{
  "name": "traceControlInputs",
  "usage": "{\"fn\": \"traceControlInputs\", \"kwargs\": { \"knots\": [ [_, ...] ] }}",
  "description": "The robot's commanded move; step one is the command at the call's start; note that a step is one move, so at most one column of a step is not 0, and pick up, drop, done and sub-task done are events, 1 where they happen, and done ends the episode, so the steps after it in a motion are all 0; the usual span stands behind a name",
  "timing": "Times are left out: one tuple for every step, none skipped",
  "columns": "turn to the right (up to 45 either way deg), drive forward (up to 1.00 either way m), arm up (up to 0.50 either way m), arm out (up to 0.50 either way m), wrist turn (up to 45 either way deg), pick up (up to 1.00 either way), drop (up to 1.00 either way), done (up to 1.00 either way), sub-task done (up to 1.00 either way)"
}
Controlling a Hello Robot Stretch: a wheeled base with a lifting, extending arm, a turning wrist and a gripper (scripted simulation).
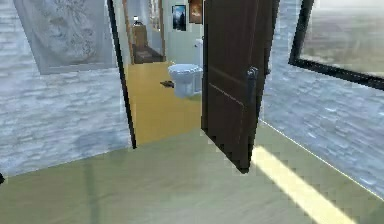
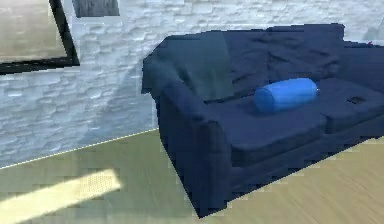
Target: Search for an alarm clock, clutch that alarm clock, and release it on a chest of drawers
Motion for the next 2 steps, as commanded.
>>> {"fn": "traceControlInputs", "kwargs": {
  "knots": [
    [0.0,1.0,0.0,0.0,0.0,0.0,0.0,0.0,0.0],
    [3.0,0.0,0.0,0.0,0.0,0.0,0.0,0.0,0.0]
  ]
}}
